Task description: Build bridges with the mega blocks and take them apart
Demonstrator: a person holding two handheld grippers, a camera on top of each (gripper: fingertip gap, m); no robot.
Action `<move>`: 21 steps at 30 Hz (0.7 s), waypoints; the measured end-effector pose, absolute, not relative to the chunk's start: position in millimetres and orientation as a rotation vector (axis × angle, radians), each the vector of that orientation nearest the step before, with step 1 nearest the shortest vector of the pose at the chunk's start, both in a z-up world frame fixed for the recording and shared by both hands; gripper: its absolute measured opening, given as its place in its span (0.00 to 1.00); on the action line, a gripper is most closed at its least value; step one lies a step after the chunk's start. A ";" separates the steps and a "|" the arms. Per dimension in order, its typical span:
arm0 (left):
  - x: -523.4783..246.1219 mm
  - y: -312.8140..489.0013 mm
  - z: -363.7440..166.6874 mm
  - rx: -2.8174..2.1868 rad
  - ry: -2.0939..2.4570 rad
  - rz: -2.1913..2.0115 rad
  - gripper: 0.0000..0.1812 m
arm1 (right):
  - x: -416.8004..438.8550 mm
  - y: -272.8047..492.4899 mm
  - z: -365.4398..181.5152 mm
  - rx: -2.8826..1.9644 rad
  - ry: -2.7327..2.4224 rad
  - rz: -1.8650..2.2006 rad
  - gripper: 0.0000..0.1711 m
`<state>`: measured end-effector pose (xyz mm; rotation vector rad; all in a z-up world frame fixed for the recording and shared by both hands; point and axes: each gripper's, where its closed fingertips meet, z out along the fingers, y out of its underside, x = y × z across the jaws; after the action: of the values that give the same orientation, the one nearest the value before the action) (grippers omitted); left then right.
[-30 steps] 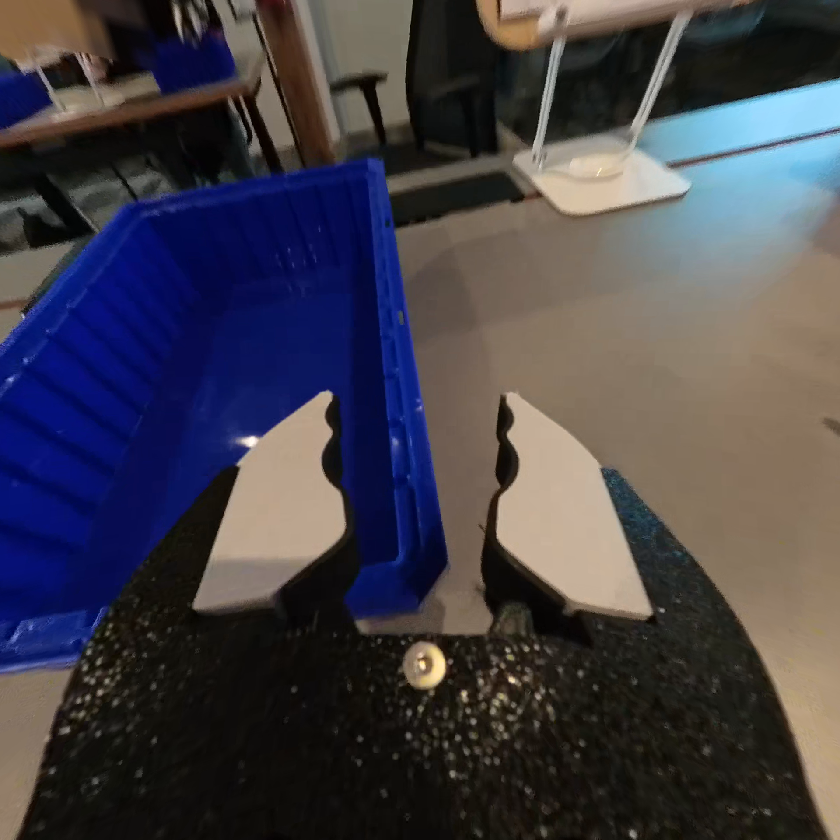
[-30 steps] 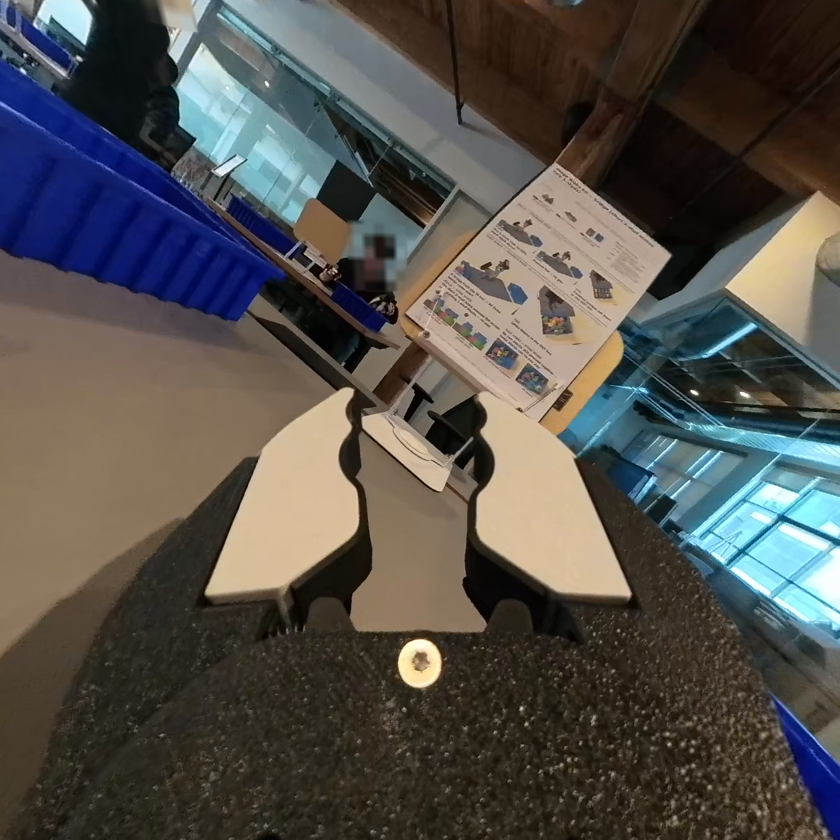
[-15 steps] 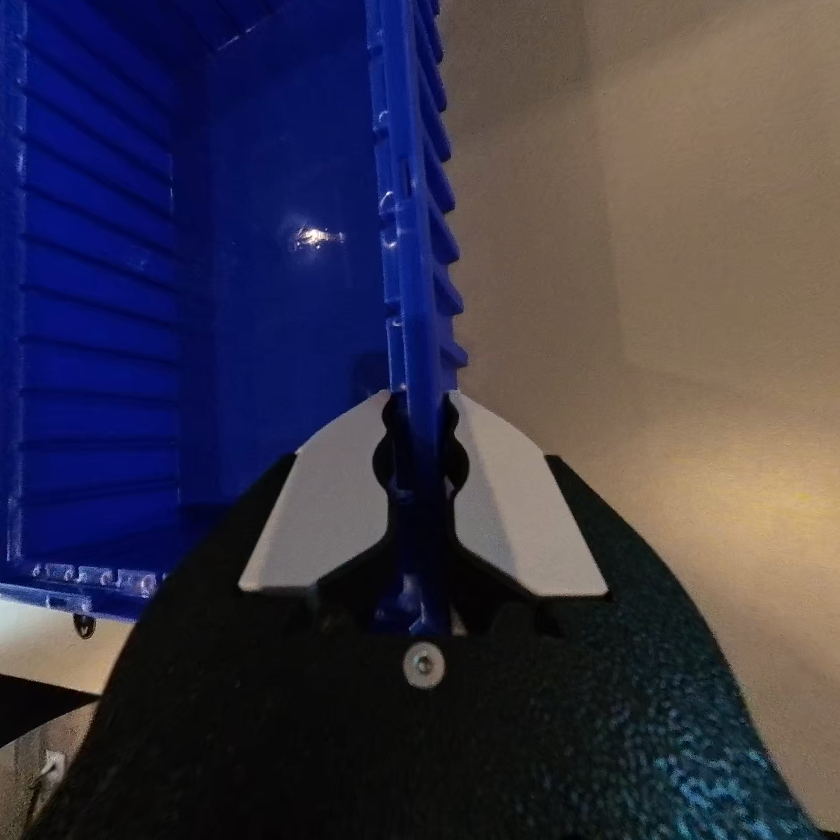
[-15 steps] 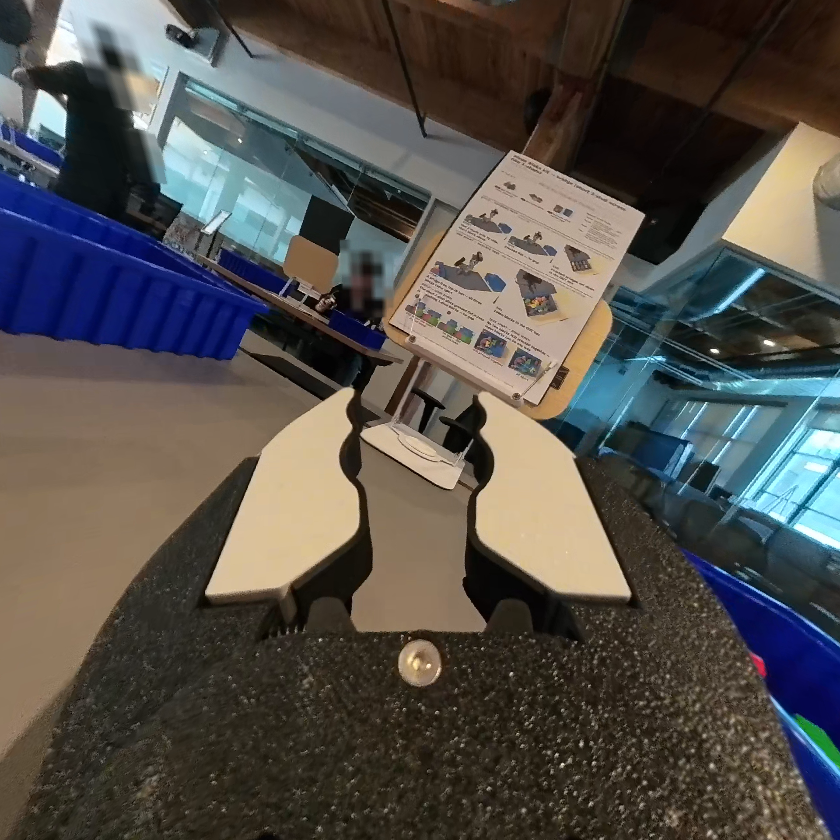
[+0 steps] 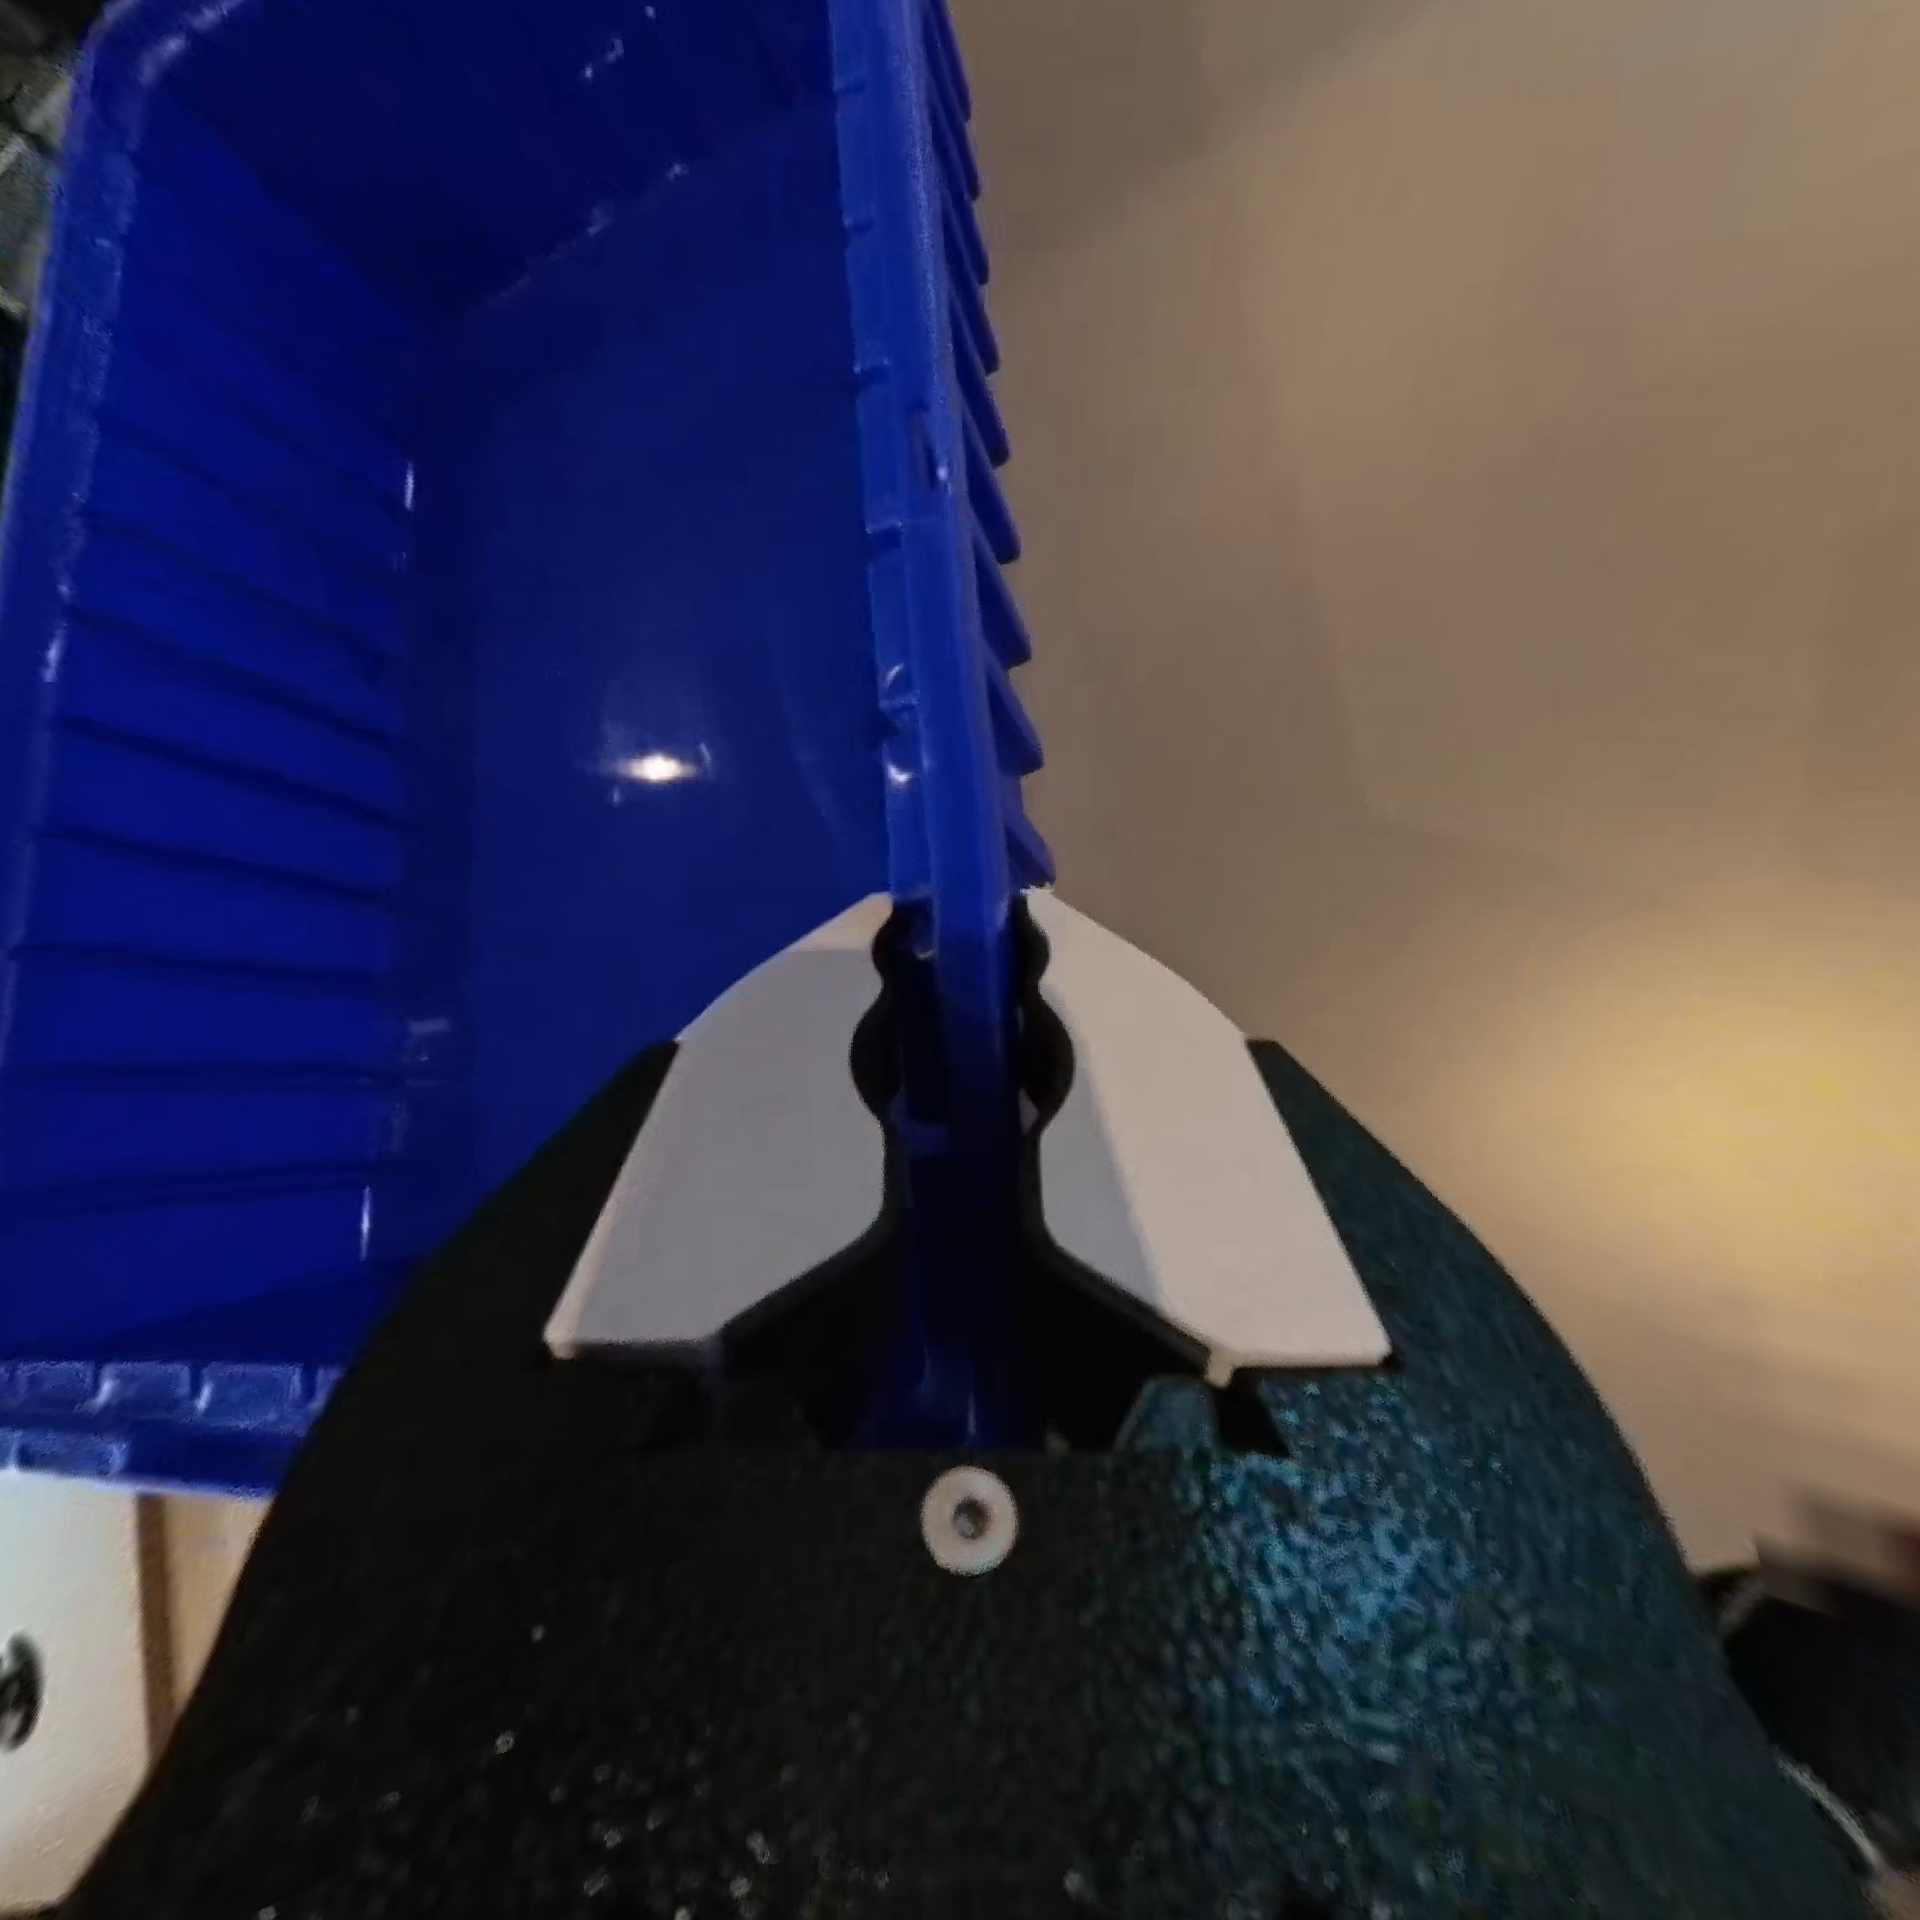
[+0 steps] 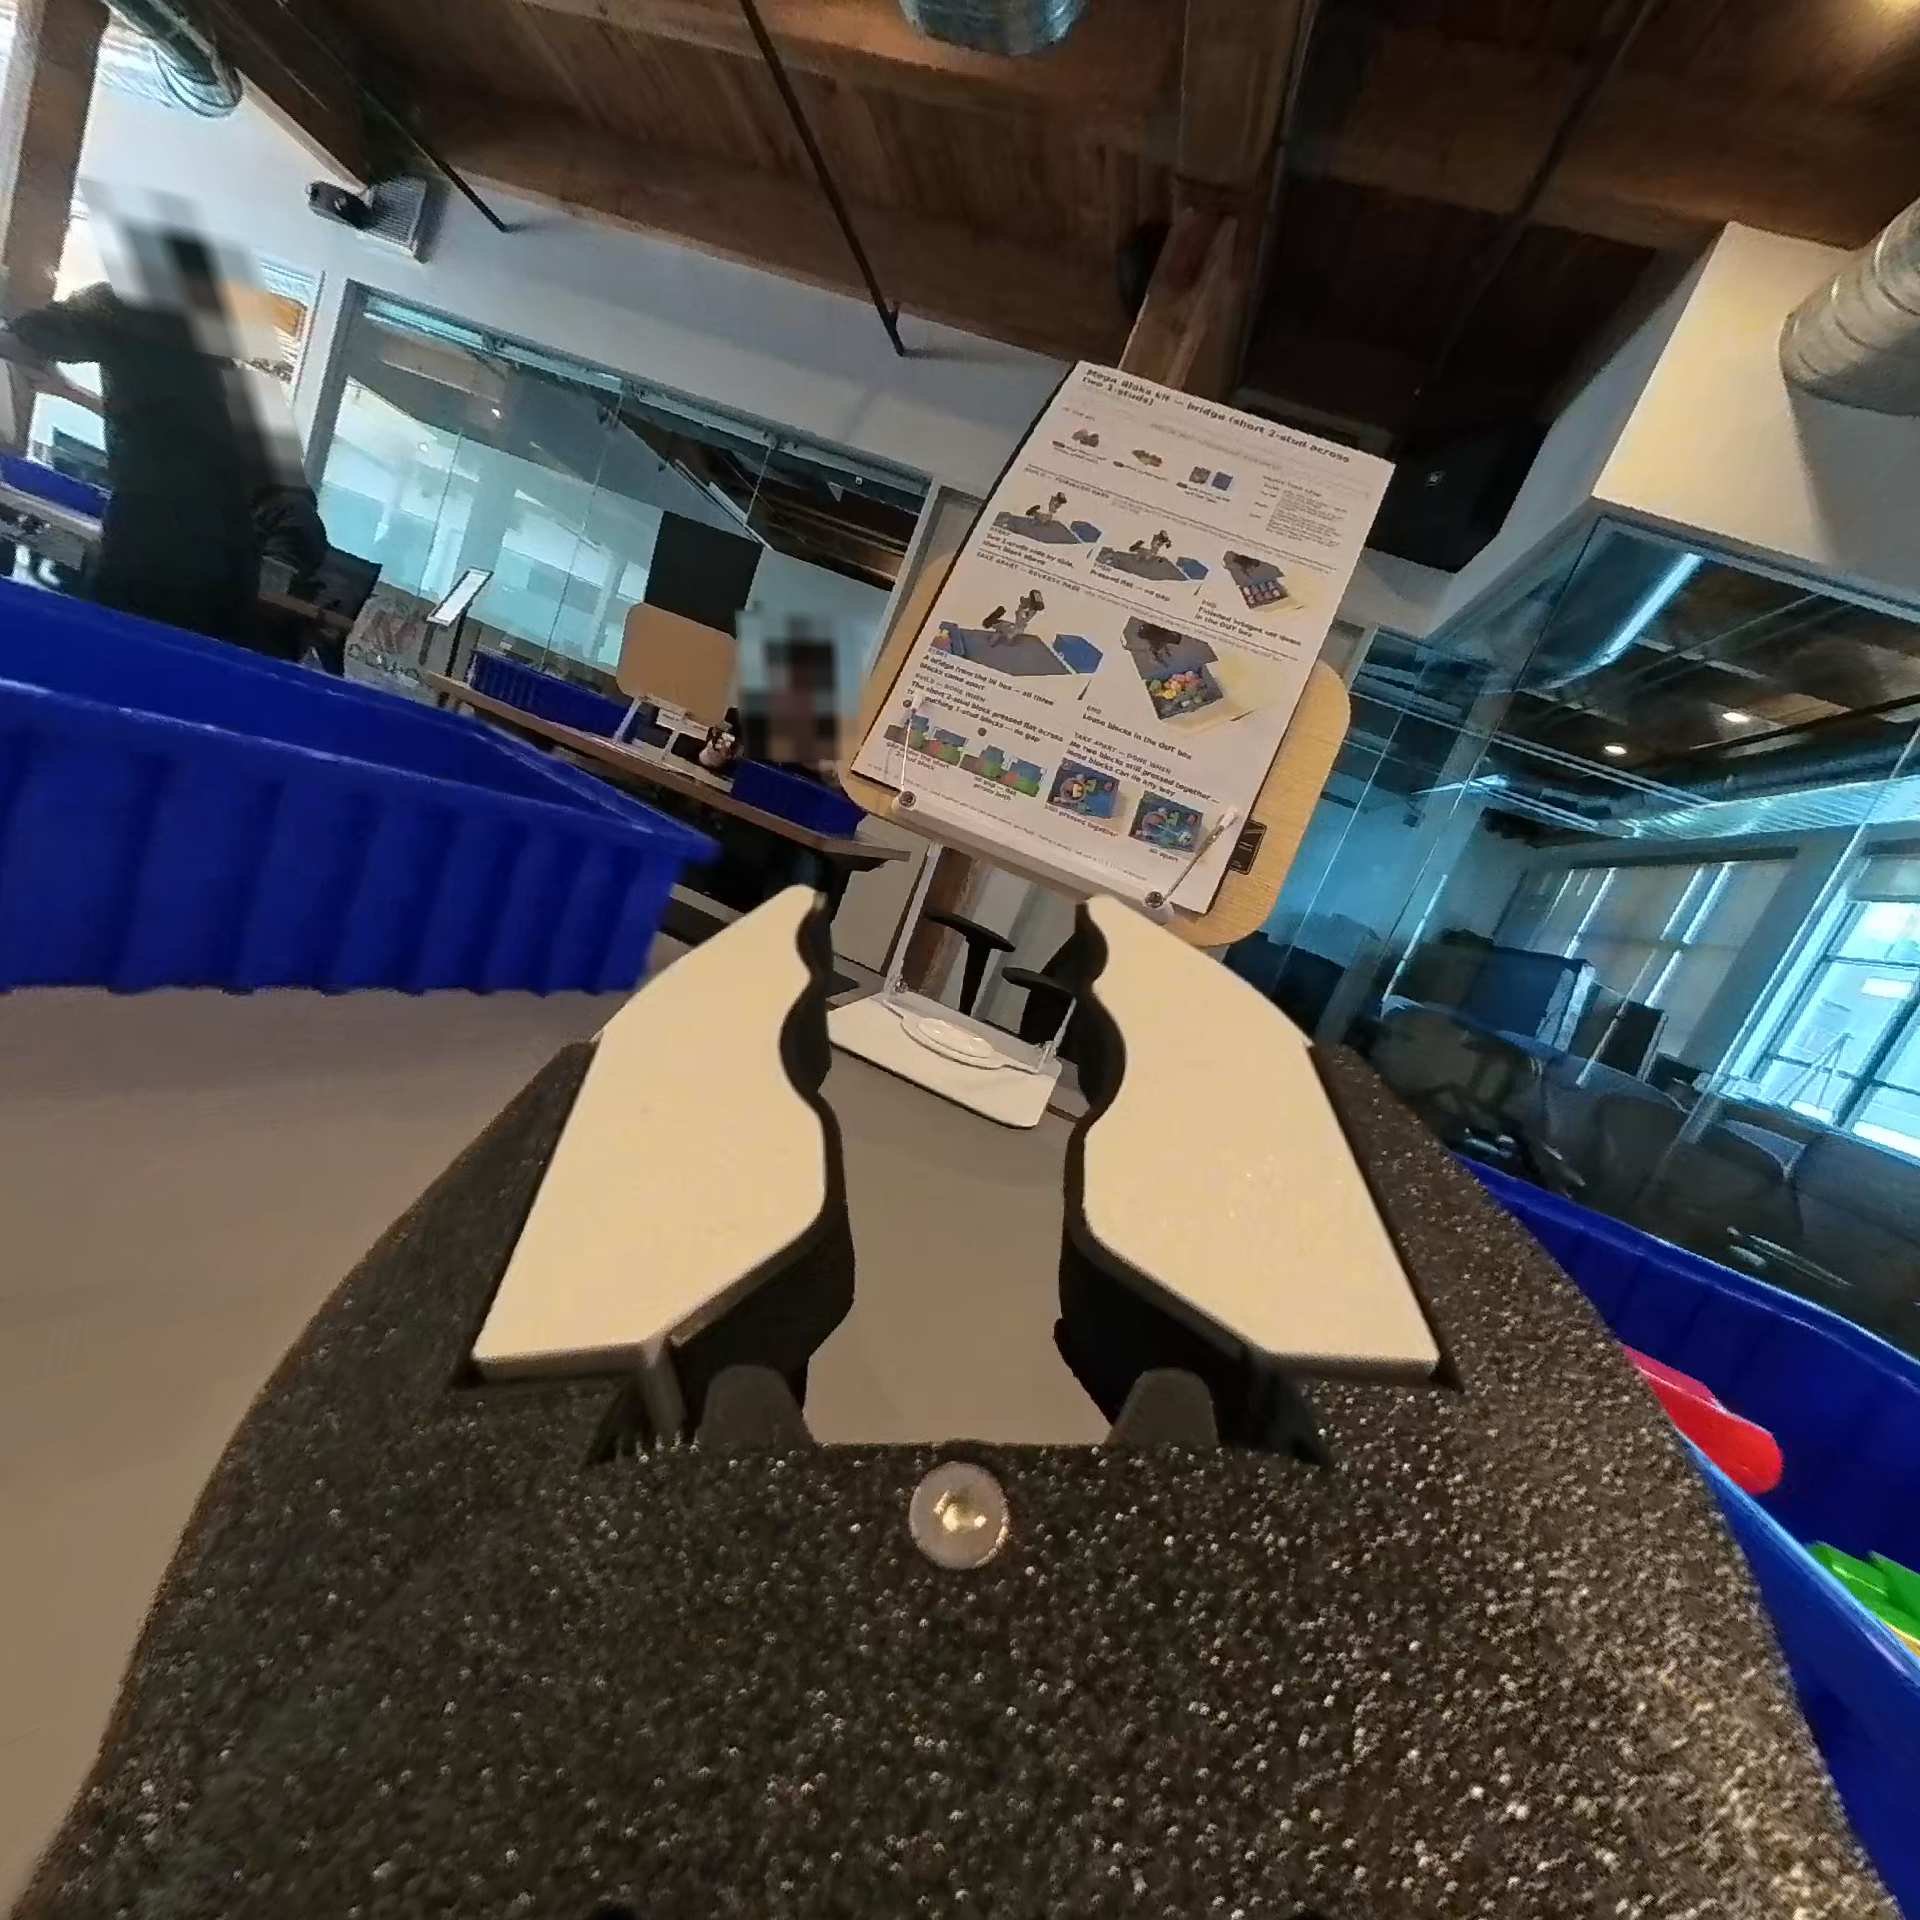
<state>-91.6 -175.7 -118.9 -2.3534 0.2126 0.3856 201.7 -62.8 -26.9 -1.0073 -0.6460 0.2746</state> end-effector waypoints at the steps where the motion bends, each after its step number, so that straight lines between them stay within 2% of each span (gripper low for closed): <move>1: -81.6 -178.6 -118.8 -2.344 0.244 0.354 0.10 | 202.6 -63.0 -26.0 -1.005 -0.641 0.275 0.26; 12: 20.2 -161.9 -118.3 -2.220 0.699 0.090 0.10 | 251.0 -68.1 0.9 -1.022 -0.618 0.014 0.21; 17: 30.8 -156.6 -119.6 -2.212 0.922 -0.025 0.13 | 293.6 -68.3 15.7 -1.119 -0.615 -0.092 0.21; 21: 18.5 -160.1 -119.8 -2.194 0.998 0.009 0.13 | 340.3 -42.9 0.2 -1.393 -0.577 -0.181 0.26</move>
<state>18.5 -160.1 -119.8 -2.1937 0.9976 0.0085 340.3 -42.9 0.2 -1.3928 -0.5769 -0.1809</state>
